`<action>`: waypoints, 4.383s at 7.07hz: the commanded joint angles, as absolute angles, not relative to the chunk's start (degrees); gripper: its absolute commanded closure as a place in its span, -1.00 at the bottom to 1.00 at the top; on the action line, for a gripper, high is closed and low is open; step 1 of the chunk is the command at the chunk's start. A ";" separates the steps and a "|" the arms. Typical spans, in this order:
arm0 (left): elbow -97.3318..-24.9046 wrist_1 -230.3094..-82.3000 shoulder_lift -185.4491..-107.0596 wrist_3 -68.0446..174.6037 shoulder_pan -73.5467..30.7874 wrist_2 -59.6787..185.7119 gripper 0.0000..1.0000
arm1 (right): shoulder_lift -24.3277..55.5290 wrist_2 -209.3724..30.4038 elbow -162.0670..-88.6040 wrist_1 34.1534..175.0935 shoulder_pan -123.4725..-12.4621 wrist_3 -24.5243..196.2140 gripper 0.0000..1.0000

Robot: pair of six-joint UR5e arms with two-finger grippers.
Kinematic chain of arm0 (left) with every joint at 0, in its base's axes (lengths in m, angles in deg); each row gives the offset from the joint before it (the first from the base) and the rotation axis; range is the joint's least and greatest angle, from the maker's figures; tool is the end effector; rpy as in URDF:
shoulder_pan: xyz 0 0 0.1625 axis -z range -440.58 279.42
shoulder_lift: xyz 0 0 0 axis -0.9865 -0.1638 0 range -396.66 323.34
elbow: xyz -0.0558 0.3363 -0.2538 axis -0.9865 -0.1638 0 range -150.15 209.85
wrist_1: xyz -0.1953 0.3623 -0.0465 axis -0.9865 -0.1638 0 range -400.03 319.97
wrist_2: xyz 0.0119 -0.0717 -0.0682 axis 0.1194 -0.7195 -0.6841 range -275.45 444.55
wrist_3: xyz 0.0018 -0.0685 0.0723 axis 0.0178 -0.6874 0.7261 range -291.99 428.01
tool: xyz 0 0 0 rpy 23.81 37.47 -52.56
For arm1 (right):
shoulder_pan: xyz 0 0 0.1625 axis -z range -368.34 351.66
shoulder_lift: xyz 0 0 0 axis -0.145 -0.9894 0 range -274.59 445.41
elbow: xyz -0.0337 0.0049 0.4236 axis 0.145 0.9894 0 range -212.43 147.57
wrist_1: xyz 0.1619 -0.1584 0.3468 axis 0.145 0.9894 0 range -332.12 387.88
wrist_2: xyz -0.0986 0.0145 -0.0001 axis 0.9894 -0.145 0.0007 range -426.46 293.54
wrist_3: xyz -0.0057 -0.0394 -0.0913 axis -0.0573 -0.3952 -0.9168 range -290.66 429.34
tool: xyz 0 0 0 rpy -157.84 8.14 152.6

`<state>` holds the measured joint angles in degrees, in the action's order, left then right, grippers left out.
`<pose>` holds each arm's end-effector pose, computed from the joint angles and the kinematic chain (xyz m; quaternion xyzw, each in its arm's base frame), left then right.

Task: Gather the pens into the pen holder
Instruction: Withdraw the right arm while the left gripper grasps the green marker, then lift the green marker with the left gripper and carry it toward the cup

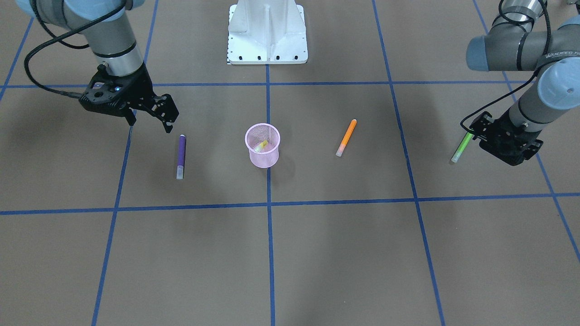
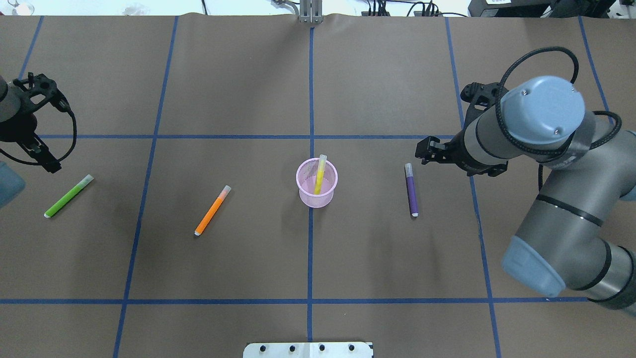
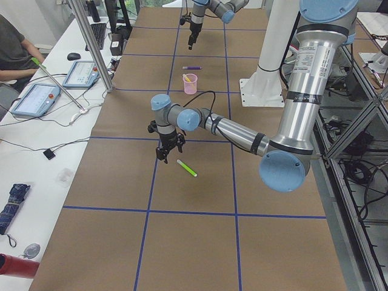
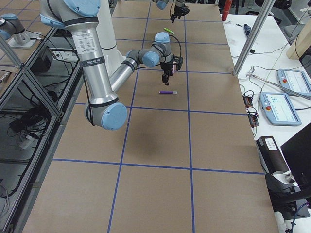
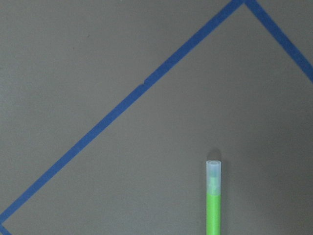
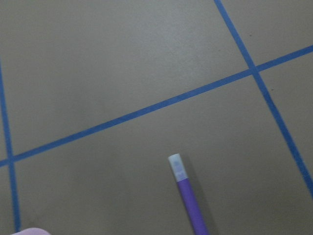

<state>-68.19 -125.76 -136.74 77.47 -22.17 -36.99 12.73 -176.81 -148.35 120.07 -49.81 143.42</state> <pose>0.2265 -0.5231 0.5175 0.0621 0.2870 0.3657 0.8832 -0.3459 -0.4373 0.3045 0.0206 -0.3822 0.1434 0.9126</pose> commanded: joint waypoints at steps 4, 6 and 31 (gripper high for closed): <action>-63.85 -126.25 -136.87 72.23 -27.14 -37.53 -0.96 | 8.51 -192.23 -143.61 119.99 -62.38 126.05 -1.00; -62.18 -126.07 -137.38 71.53 -28.71 -37.18 -0.97 | 8.33 -192.15 -143.26 119.99 -62.48 125.42 -1.00; -75.01 -138.46 -171.56 37.78 -49.17 -6.55 1.00 | 8.06 -194.69 -140.36 119.72 -68.10 121.99 -1.00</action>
